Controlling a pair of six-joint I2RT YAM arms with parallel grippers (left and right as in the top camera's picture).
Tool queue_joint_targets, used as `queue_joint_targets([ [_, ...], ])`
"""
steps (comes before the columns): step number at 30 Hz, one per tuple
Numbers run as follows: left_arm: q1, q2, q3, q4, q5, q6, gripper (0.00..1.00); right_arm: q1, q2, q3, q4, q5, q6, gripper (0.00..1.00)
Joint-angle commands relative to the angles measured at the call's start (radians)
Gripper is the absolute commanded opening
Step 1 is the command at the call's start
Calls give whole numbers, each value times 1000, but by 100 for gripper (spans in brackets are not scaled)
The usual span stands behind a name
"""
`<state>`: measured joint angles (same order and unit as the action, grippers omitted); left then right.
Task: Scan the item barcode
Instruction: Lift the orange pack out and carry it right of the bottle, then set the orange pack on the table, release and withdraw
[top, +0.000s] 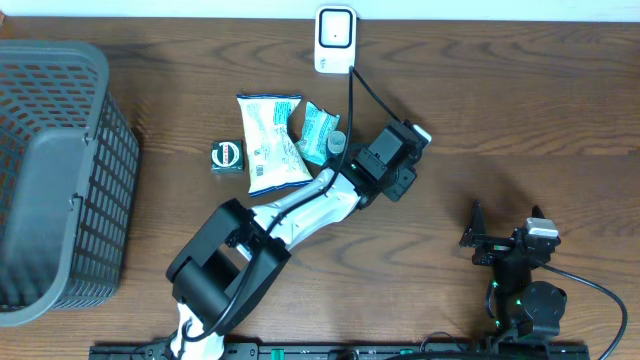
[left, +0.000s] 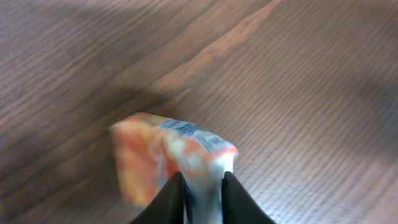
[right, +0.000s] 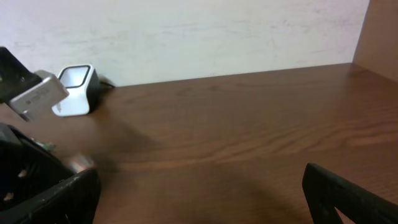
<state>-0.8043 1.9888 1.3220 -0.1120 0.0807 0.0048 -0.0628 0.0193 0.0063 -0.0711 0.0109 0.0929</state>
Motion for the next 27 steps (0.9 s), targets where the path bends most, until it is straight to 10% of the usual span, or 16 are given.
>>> queue_joint_targets([
  [1,3,5,12,-2,-58,2,34,5,-1,-1,-6,-6,-12,99],
  [27,143,-670,16,-161,-75,-28,98,5,-1,-1,-6,-6,-12,99],
])
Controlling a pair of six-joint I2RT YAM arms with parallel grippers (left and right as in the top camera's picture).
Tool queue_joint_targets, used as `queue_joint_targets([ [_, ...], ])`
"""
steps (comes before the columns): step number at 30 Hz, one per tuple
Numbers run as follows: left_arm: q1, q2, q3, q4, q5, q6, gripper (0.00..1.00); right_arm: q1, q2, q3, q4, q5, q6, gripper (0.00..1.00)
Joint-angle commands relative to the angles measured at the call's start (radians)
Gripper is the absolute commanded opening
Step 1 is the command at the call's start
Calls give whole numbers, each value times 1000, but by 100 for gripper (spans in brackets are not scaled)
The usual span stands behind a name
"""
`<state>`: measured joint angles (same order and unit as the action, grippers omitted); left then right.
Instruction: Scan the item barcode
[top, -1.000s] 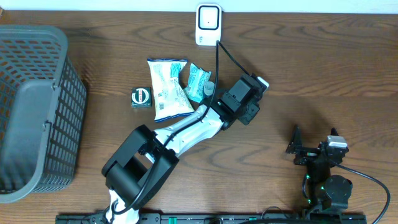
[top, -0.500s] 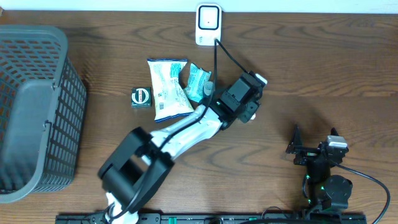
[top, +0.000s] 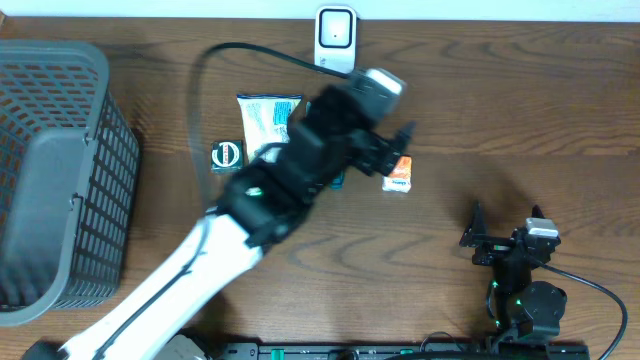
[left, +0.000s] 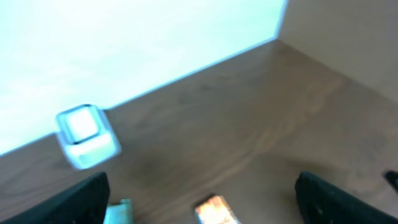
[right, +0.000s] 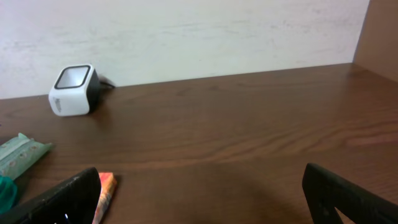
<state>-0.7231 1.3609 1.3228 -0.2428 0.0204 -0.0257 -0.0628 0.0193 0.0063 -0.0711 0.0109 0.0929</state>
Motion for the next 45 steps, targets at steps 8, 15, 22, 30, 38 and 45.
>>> queue_joint_targets([
  [8,362,-122,15,-219,-78,-208,98,5,-1,-1,-6,-6,-12,99],
  [15,563,-124,15,-285,-78,-296,98,5,-1,-1,-6,-6,-12,99],
  [22,715,-124,15,-319,-78,-354,98,5,-1,-1,-6,-6,-12,99],
  [30,828,-124,15,-372,-78,-353,98,5,-1,-1,-6,-6,-12,99],
  [38,933,-124,15,-418,-76,-354,98,5,-1,-1,-6,-6,-12,99],
  [45,940,-123,14,-469,-35,-354,98,5,-1,-1,-6,-6,-12,99],
])
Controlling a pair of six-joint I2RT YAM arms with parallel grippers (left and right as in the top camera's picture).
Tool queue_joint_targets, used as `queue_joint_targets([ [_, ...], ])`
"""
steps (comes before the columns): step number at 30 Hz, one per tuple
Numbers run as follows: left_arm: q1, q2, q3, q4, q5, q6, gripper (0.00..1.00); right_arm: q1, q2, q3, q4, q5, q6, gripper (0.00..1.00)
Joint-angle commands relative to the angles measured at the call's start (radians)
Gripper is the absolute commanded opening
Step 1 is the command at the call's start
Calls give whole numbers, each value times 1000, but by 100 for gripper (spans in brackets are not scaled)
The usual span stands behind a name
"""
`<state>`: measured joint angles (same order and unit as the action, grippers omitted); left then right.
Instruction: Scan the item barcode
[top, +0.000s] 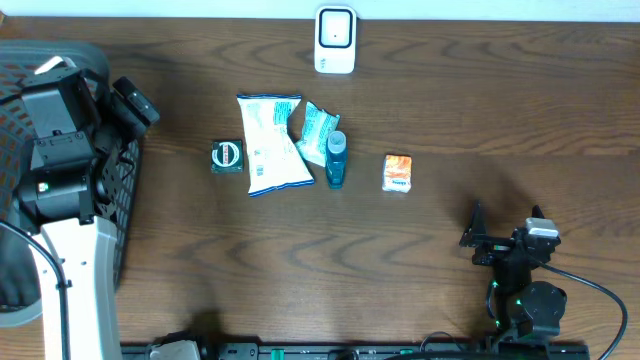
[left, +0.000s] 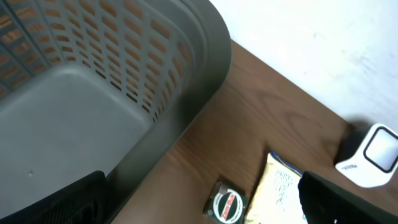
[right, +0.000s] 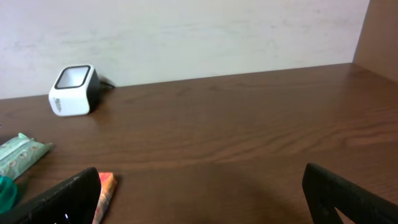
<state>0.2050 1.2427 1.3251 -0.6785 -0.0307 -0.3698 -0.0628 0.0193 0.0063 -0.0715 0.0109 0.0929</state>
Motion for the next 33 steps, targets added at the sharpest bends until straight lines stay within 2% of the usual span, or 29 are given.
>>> queue_joint_targets([
  [1,12,-5,12,-39,34,-10,98,5,-1,-1,-5,-6,-12,99],
  [6,11,-1,12,-52,201,-1,98,5,-1,-1,-5,-6,-12,99],
  [10,11,0,12,-42,338,122,98,5,-1,-1,-5,-6,-12,99],
  [14,11,0,12,-50,339,132,98,5,-1,-1,-5,-6,-12,99],
  [17,11,0,12,-47,352,206,98,5,-1,-1,-5,-6,-12,99],
  [22,11,-3,12,-23,363,229,99,5,-1,-1,-5,-6,-12,99],
  [29,2,-27,12,17,468,283,91,5,-1,-1,-5,-6,-12,99],
  [33,-26,-19,12,-23,468,283,91,5,-1,-1,-5,-6,-12,99],
])
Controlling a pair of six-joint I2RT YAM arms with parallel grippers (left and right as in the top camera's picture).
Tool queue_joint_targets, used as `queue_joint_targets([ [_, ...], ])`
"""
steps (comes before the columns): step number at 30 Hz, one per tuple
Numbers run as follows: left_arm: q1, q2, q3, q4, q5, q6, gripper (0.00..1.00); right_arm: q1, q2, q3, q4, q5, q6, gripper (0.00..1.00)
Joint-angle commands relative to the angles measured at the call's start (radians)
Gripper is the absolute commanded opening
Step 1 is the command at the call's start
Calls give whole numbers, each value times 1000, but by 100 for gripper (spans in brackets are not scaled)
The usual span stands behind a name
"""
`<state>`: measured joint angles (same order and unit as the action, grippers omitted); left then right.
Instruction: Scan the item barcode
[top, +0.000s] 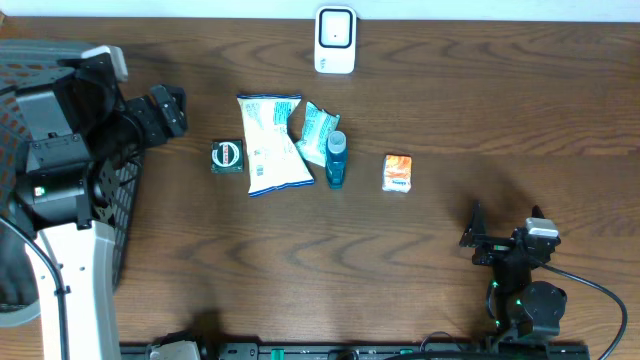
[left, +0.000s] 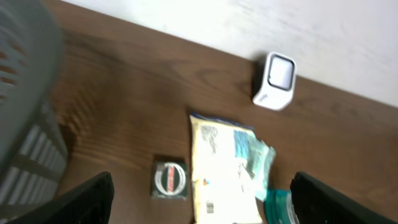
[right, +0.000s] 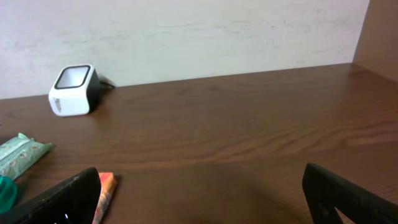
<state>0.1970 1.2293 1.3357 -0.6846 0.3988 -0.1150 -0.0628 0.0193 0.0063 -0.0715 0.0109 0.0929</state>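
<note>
The white barcode scanner (top: 335, 40) stands at the table's far edge, also visible as the scanner (left: 277, 81) in the left wrist view and the scanner (right: 73, 90) in the right wrist view. An orange packet (top: 398, 172) lies alone on the wood, right of a blue bottle (top: 335, 158). My left gripper (top: 165, 110) hangs open and empty beside the basket, far left of the items; its wrist view looks down on them. The right gripper (top: 478, 240) rests open near the front right, with the orange packet (right: 104, 190) by its left finger (right: 62, 199).
A grey mesh basket (top: 60, 70) fills the left end of the table. A white-and-blue bag (top: 272, 143), a teal packet (top: 318, 130) and a small black square tin (top: 228, 156) lie grouped left of the bottle.
My left gripper has shifted right from above the basket rim. Its camera now faces the items and scanner instead of the basket. The right arm and the items have not moved.
My left gripper was shut on the orange packet just right of the bottle. Then it stood open above the items with the packet lying on the table. Later the arm was over the basket at the left, and now it points back toward the items.
</note>
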Motion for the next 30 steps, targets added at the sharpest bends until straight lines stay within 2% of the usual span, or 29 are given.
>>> queue_joint_targets([
  [1,-25,0,2,-30,38,29,91,5,-1,-1,-5,-6,-12,99],
  [4,-48,21,2,-68,38,29,95,5,-1,-1,-5,-6,-12,99],
  [14,-150,118,2,-115,34,41,97,5,-1,-1,-5,-6,-12,99],
  [30,-154,136,2,-116,7,40,98,5,-1,-1,-5,-6,-12,99],
])
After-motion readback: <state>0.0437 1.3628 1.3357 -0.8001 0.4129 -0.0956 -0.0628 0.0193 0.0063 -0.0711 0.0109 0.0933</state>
